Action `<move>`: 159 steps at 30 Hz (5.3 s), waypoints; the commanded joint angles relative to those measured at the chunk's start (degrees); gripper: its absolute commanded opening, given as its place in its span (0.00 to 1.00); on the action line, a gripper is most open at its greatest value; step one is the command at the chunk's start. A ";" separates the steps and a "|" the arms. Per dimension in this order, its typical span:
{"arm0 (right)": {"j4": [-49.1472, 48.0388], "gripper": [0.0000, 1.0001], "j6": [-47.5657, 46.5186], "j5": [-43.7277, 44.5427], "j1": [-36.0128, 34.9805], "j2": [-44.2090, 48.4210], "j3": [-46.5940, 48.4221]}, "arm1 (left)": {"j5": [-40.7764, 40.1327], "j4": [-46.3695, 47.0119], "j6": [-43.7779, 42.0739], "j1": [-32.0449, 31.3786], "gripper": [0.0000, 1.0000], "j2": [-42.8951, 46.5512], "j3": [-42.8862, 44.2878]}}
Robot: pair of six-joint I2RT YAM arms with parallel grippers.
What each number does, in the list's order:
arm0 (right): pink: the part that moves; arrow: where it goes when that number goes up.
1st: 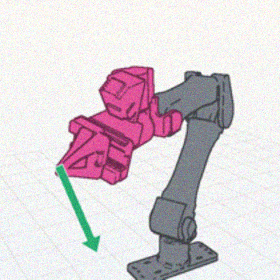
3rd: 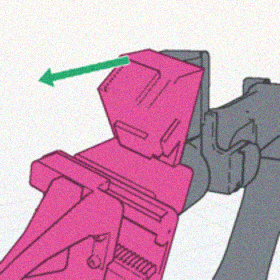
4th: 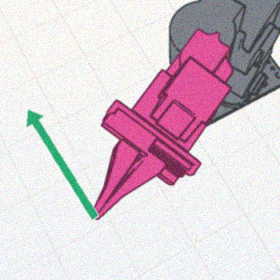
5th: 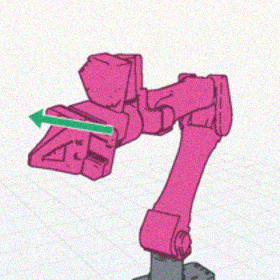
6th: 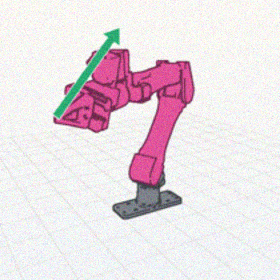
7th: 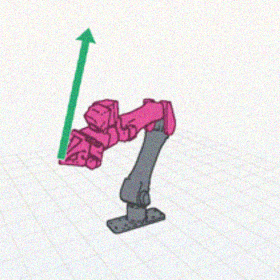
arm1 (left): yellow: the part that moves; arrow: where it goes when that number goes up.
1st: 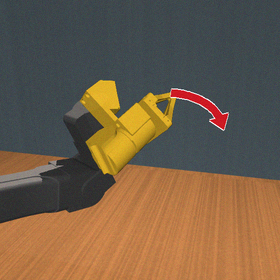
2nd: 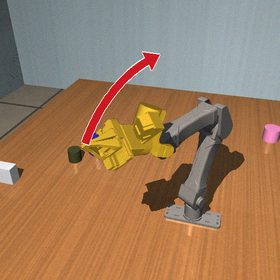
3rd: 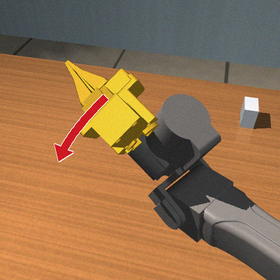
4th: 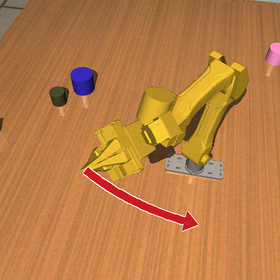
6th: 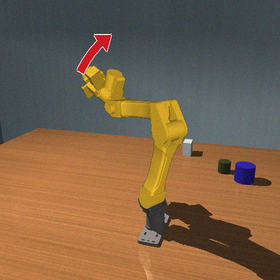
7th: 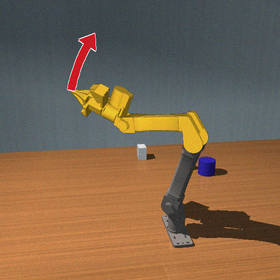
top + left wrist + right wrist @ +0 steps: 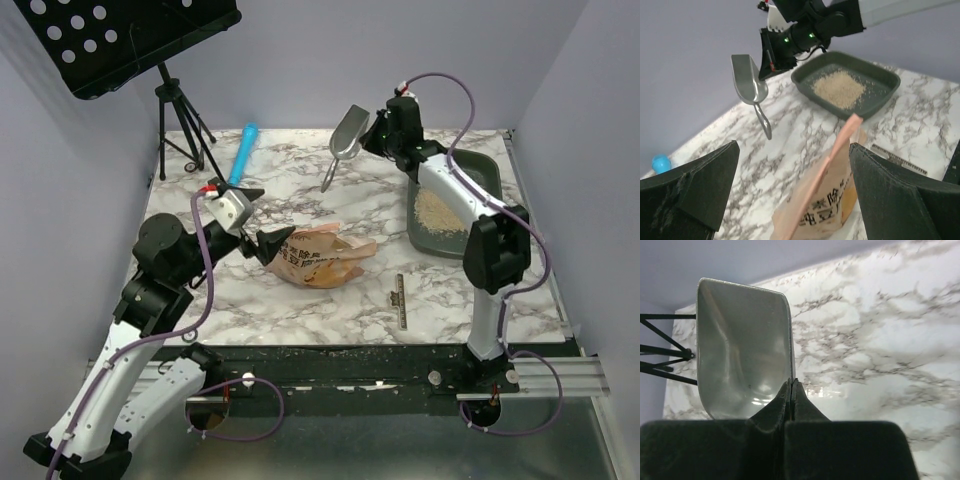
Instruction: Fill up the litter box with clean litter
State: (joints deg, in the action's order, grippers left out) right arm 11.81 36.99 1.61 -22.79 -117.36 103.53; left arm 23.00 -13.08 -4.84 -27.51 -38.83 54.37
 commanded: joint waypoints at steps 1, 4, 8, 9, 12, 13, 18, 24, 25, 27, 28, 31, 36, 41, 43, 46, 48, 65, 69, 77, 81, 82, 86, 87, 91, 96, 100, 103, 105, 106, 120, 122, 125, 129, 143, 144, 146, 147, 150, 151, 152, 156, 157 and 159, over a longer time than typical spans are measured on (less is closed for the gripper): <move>-0.05 0.00 -15.17 6.74 0.37 11.08 -1.49 | 2.30 -3.08 2.99 -0.18 0.99 -4.49 8.98; 3.21 0.00 -22.21 7.80 0.37 17.84 -1.83 | 2.75 -4.32 4.48 -0.18 0.99 -6.96 12.33; 8.74 0.00 -31.26 6.84 0.02 26.46 -2.19 | 3.79 -3.36 6.77 -0.18 0.99 -8.37 13.66; 9.71 0.00 -33.80 6.74 -0.33 28.74 -2.19 | 5.11 -2.92 6.95 -0.18 0.99 -8.54 13.75; 17.16 0.00 -41.80 3.68 -2.26 33.24 1.05 | 6.70 -1.86 9.31 -0.09 0.99 -9.42 14.01; 21.71 0.00 -44.61 2.10 -3.13 33.34 3.76 | 7.57 -1.51 10.63 -0.18 0.99 -10.03 14.18; 42.12 0.00 -53.50 3.83 -10.51 31.67 15.03 | 11.71 -5.45 18.45 -0.18 0.99 -15.56 19.36; 50.23 0.00 -56.50 11.13 -18.86 33.60 10.84 | 14.44 -10.20 21.97 -0.18 0.99 -18.65 23.85; 50.50 0.00 -56.50 12.44 -19.92 34.38 9.60 | 14.52 -12.21 21.81 -0.18 0.99 -18.65 24.90; 51.55 0.00 -56.59 14.47 -21.94 35.09 7.58 | 14.35 -16.86 20.67 -0.27 0.99 -19.18 28.14; 52.08 0.00 -56.51 15.35 -22.91 35.36 6.79 | 14.09 -19.85 20.31 -0.27 0.99 -19.88 29.64; 52.26 0.00 -56.07 13.78 -25.11 36.76 4.59 | 13.65 -27.07 19.78 -0.27 0.99 -22.07 34.30; 51.03 0.00 -55.98 12.99 -27.66 39.31 1.51 | 14.08 -32.09 20.40 -0.27 0.99 -24.19 36.33; 50.41 0.00 -56.15 11.23 -31.00 40.19 1.76 | 16.45 -32.36 20.57 -0.27 0.99 -25.86 34.76; 50.94 0.00 -56.33 10.09 -32.14 39.67 2.64 | 16.64 -31.22 20.66 -0.44 0.99 -26.21 33.97; 51.03 0.00 -56.50 8.33 -33.11 38.53 3.87 | 16.46 -30.34 20.84 -0.70 0.99 -26.82 33.52; 51.03 0.00 -56.77 7.62 -33.73 37.65 5.01 | 16.81 -30.07 20.84 -1.05 0.99 -27.44 33.26; 53.14 0.00 -58.18 6.22 -38.12 29.65 14.34 | 12.77 -28.67 21.36 -5.72 0.90 -28.32 31.59; 54.28 0.00 -58.00 5.78 -38.74 28.42 15.56 | 12.15 -29.46 20.67 -5.80 0.81 -28.06 31.59; 53.84 0.00 -57.21 7.80 -39.18 29.12 16.18 | 12.15 -31.39 18.47 -5.72 0.47 -27.35 30.89; 54.19 0.00 -56.77 7.45 -39.35 29.65 16.53 | 11.98 -31.30 18.02 -5.72 0.27 -27.00 29.83; 54.54 0.00 -56.68 7.10 -39.44 29.65 16.53 | 11.80 -31.13 18.02 -5.80 0.18 -27.00 29.74; 54.46 0.00 -56.33 6.31 -39.71 30.70 14.26 | 11.54 -29.90 17.76 -5.80 0.00 -26.56 29.13; 54.37 0.00 -56.33 5.96 -39.88 31.05 13.20 | 11.54 -29.38 17.50 -5.72 0.00 -26.21 28.87; 50.17 0.01 -56.24 4.72 -39.88 34.64 7.33 | 11.10 -23.85 16.53 -5.89 0.00 -22.62 26.06; 36.12 0.49 -53.26 14.36 -39.88 42.02 -0.95 | 4.62 -16.11 16.53 -5.89 0.00 -15.15 21.14; 28.98 0.58 -52.20 21.57 -39.62 43.18 -2.54 | -6.46 -15.05 16.27 -5.80 0.00 -11.63 19.55; 26.08 0.59 -49.05 23.10 -38.13 41.87 -1.75 | -11.83 -11.80 17.40 -5.72 0.00 -8.90 17.53; 22.05 0.60 -45.01 20.30 -36.02 42.21 -2.88 | -14.73 -10.48 18.28 -5.10 0.00 -7.58 16.74; 18.81 0.60 -42.82 18.45 -34.97 42.82 -3.93 | -15.26 -9.78 18.64 -4.67 0.00 -6.97 16.39; -7.13 0.60 -9.93 -10.01 -13.36 44.76 -19.92 | 1.93 10.51 31.11 7.63 0.00 -8.80 5.67; -11.18 0.60 -7.30 -15.03 -9.40 44.76 -23.87 | 8.34 16.21 34.18 10.71 0.00 -10.03 4.00; -20.67 0.61 -4.48 -23.64 -3.51 45.81 -30.99 | 13.20 21.07 36.39 13.79 0.00 -10.74 2.24; -32.01 0.63 1.40 -36.82 3.88 45.64 -38.56 | 18.46 27.12 40.51 16.60 0.00 -12.23 -0.05; -48.19 0.70 10.20 -53.54 5.38 41.34 -43.93 | 21.29 33.12 44.74 17.40 0.00 -14.78 -3.57; -48.37 0.70 10.55 -54.07 5.38 41.25 -44.02 | 21.21 33.29 44.83 17.40 0.00 -14.78 -3.48; -48.29 0.70 11.26 -54.78 5.38 40.98 -43.85 | 20.77 33.73 45.09 17.40 0.00 -14.78 -3.39; -48.55 0.70 11.52 -55.30 5.38 40.98 -43.85 | 20.68 34.17 45.27 17.40 0.00 -14.70 -3.39; -48.72 0.71 11.87 -55.92 4.95 41.33 -43.85 | 20.41 34.79 45.62 17.40 0.00 -15.22 -3.22; -48.90 0.71 11.96 -56.18 4.68 41.34 -43.93 | 20.50 34.70 45.80 17.40 0.00 -15.57 -3.13; -48.99 0.71 12.22 -56.53 4.42 41.42 -43.76 | 20.41 34.70 45.89 17.40 0.00 -15.84 -2.95; -48.12 0.71 12.05 -56.98 2.58 41.60 -42.97 | 19.54 35.40 46.15 17.40 0.00 -16.10 -3.30; -47.42 0.71 11.53 -56.80 2.05 41.77 -42.71 | 19.27 35.58 46.32 17.40 0.00 -16.10 -3.22; -46.88 0.70 11.09 -56.71 1.17 41.69 -42.44 | 18.66 35.85 46.68 17.40 0.00 -16.01 -3.22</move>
State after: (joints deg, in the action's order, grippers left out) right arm -34.87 48.62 -53.25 -19.90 -75.99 59.99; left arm 42.72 18.59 40.45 -10.50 -55.24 50.48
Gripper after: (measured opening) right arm 0.707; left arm 0.017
